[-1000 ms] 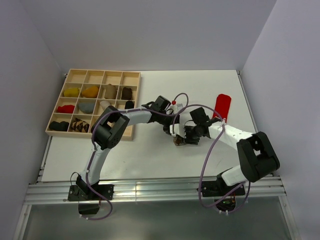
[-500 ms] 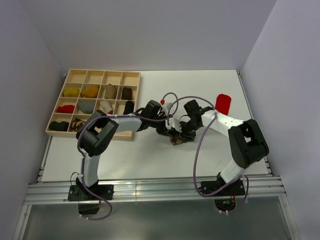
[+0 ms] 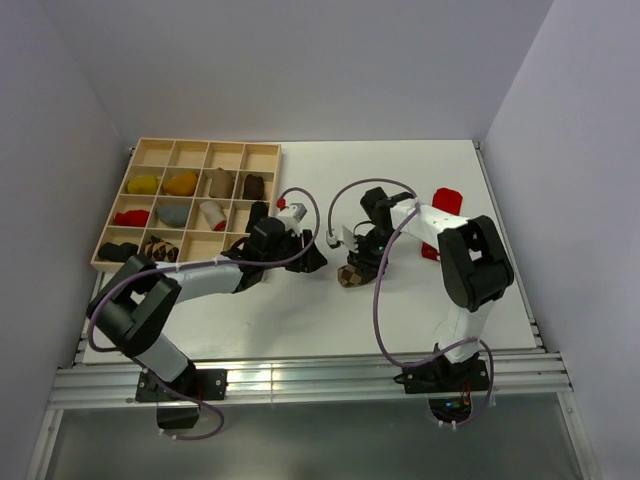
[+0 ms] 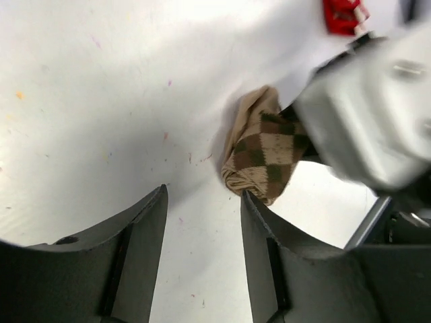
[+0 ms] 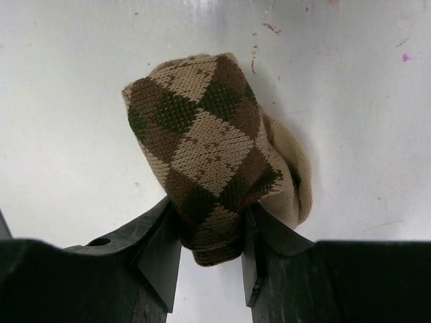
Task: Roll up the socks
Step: Roll the sock at the center of the board.
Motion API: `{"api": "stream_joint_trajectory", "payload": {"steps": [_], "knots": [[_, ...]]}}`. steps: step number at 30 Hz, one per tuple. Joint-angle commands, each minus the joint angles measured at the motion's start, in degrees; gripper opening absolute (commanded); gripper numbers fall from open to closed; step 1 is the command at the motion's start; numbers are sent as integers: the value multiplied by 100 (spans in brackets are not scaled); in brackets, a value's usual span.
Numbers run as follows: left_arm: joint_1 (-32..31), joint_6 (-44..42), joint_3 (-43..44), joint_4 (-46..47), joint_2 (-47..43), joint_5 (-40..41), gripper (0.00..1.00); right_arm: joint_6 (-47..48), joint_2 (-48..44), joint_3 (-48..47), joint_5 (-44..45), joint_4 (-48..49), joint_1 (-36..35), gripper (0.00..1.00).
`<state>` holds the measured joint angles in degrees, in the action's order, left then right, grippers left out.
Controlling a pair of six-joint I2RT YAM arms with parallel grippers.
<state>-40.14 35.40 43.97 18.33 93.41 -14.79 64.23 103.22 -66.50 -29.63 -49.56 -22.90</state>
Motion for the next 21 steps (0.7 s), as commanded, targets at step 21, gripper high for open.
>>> {"api": "stream_joint_trajectory", "payload": {"steps": [21], "knots": [[-1909,-3337,516,734,547,2242,66,134,1130,-900,45,-1363,66,19]]}}
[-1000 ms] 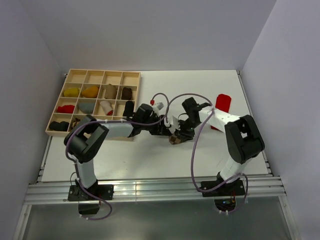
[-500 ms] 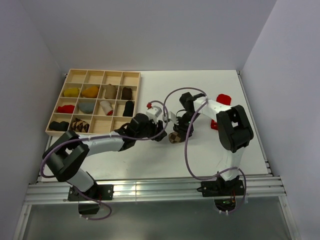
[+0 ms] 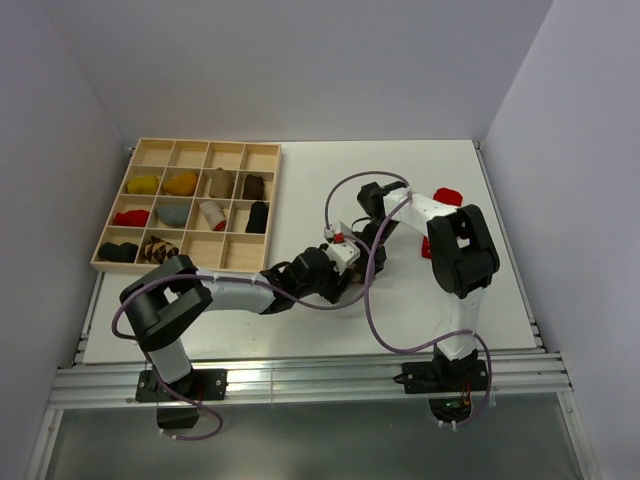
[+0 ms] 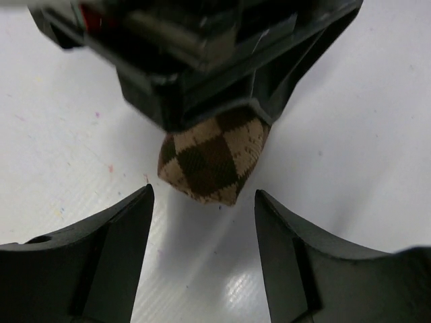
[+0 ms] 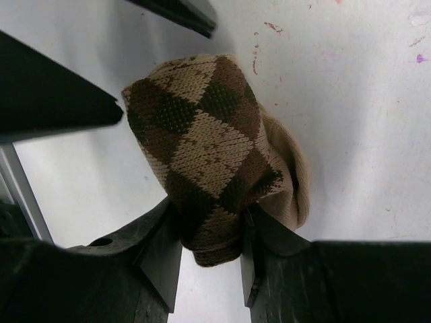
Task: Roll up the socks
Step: Roll the sock at the center of the board.
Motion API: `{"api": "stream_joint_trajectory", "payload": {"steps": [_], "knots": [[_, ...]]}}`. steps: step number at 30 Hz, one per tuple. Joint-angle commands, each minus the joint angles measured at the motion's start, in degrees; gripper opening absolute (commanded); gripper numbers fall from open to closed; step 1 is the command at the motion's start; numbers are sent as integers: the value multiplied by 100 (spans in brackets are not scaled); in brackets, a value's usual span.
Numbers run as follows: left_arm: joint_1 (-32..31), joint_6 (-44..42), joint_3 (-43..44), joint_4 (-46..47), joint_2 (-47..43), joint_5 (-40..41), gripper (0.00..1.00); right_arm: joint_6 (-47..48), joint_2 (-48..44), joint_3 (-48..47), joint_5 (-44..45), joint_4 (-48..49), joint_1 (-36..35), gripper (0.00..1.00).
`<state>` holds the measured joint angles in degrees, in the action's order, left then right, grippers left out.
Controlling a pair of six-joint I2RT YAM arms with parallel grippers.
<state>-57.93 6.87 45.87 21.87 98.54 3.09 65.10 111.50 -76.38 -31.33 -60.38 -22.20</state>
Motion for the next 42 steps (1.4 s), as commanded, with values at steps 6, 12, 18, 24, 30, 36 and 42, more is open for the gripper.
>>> {"api": "stream_joint_trajectory", "payload": {"steps": [6,12,18,24,30,36,42], "knots": [[-447,-1100,449,222,121,913,83,47,363,9,250,-404,-4,18],[-500,-1408,642,203,358,921,83,47,477,-105,224,-518,-4,18],[-500,-1628,819,344,727,965,83,64,557,-193,233,-642,5,18],[-500,-1786,950,494,921,913,83,73,618,-263,250,-747,5,18],[-500,-1830,1143,318,1132,588,81,47,706,-377,250,-826,14,17],[-509,-1769,1267,73,1316,149,75,47,785,-465,242,-931,5,17],[-517,-1488,1442,-270,1483,-256,38,12,855,-545,224,-976,14,17]]}}
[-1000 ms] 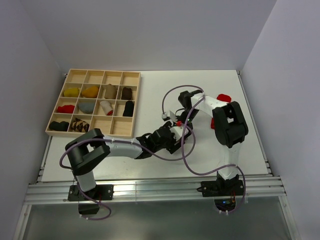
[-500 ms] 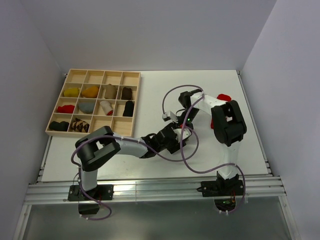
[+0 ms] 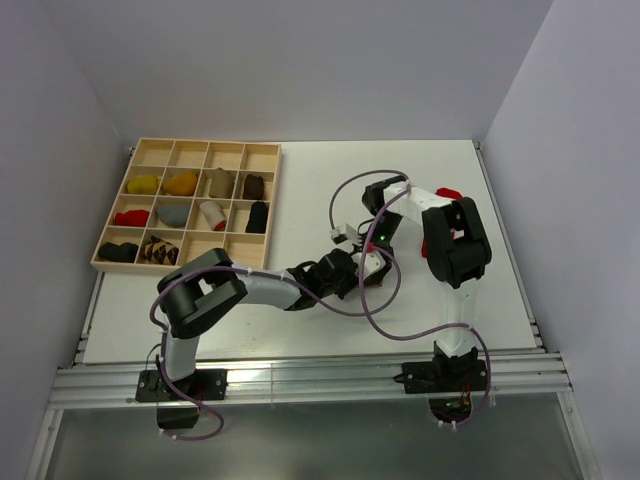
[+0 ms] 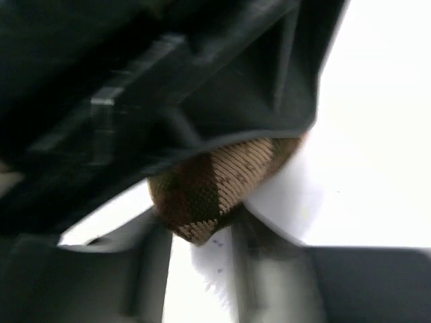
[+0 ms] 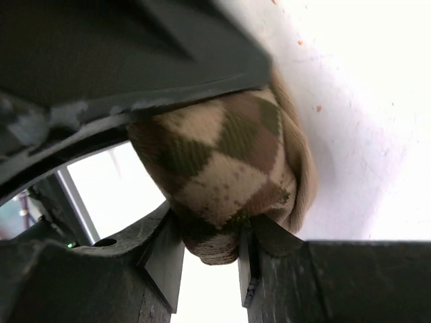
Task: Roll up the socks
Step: Roll the sock at the center of the board.
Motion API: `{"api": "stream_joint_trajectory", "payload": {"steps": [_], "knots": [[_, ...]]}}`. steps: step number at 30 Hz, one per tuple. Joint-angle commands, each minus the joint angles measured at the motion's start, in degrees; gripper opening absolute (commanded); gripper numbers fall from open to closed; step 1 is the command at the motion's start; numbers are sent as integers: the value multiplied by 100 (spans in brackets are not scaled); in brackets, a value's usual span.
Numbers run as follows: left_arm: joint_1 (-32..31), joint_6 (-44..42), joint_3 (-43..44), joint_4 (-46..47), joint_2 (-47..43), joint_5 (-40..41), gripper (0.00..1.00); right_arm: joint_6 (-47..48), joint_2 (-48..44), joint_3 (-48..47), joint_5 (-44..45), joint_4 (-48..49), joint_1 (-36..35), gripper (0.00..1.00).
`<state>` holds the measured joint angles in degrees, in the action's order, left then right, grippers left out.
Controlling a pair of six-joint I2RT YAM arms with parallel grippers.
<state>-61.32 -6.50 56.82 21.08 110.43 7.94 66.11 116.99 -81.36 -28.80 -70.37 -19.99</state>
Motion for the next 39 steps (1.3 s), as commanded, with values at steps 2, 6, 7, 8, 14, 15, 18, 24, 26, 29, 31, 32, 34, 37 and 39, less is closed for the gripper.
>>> {"api": "stream_joint_trajectory", "payload": {"steps": [2,6,7,8,14,15,18,24,26,29,31,32,34,37,39], "knots": [[-179,26,348,-254,330,-917,15,-107,316,-64,-47,23,-198,17],[-179,403,278,-307,313,-1040,2,-142,342,-82,-91,23,-181,17],[-179,456,242,-306,286,-1023,10,-151,351,-90,-91,23,-172,17],[-179,518,164,-289,251,-901,30,-168,368,-108,-91,14,-172,17],[-91,842,-573,167,-425,-356,56,-282,386,-169,-47,50,-172,16],[-21,904,-662,299,-635,-277,57,-283,403,-187,-47,23,-172,15],[67,949,-952,431,-996,-92,63,-335,421,-222,-56,49,-172,12],[68,870,-1515,476,-1707,242,69,-476,386,-257,67,216,-181,9],[68,800,-1674,502,-2076,208,73,-423,439,-379,85,86,-190,9],[-55,399,-1639,493,-2324,399,76,-345,597,-661,111,-91,-233,9],[-257,46,-1586,563,-2316,681,76,-230,711,-941,41,-380,-251,9],[-467,-148,-1577,694,-2298,917,76,-125,859,-1056,6,-520,-260,9],[-635,-561,-1507,827,-2167,1051,77,-72,983,-1372,-64,-837,-260,9],[-688,-825,-1375,871,-1956,823,76,16,1107,-1531,-91,-979,-295,9],[-741,-1431,-1550,1536,-1876,726,78,34,1177,-1575,-82,-1057,-313,9]]}}
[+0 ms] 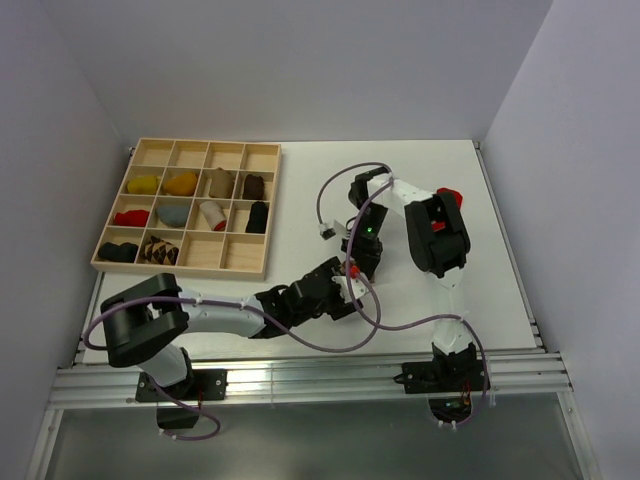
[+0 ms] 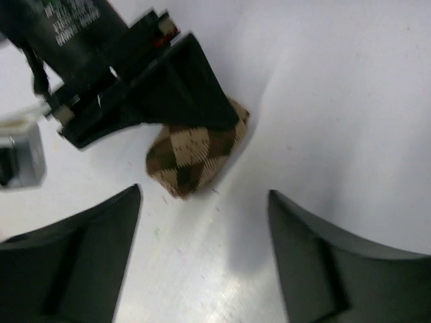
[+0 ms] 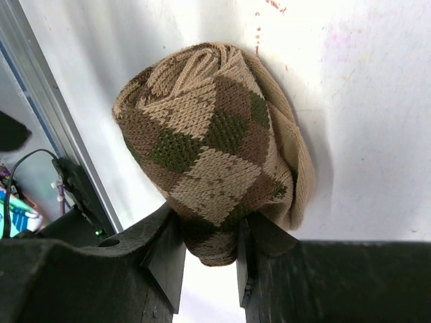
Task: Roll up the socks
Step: Roll the sock at the center of the board.
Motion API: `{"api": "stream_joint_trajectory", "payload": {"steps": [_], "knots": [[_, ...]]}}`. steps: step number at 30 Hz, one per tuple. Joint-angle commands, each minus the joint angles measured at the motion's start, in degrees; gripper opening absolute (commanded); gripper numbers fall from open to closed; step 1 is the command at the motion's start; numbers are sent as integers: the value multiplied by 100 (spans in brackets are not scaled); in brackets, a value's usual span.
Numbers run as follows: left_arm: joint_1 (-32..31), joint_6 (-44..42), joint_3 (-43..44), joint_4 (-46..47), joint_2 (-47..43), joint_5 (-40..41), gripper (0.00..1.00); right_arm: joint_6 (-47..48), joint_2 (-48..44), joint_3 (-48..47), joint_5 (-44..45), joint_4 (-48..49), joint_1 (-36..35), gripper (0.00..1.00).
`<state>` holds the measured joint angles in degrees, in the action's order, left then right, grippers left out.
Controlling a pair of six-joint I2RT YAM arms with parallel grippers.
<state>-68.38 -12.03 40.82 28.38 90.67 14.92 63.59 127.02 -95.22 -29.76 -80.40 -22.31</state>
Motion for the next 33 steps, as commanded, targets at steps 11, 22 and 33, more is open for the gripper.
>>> {"api": "stream_joint_trajectory", "payload": {"steps": [11,22,33], "knots": [[-88,-2417,277,1995,1312,134,86,215,323,-295,119,-63,-169,8],[44,-3068,742,1786,1866,82,85,206,341,-146,181,24,-169,8],[369,-2524,1463,47,1989,-717,81,268,394,-181,146,-28,-178,8]]}}
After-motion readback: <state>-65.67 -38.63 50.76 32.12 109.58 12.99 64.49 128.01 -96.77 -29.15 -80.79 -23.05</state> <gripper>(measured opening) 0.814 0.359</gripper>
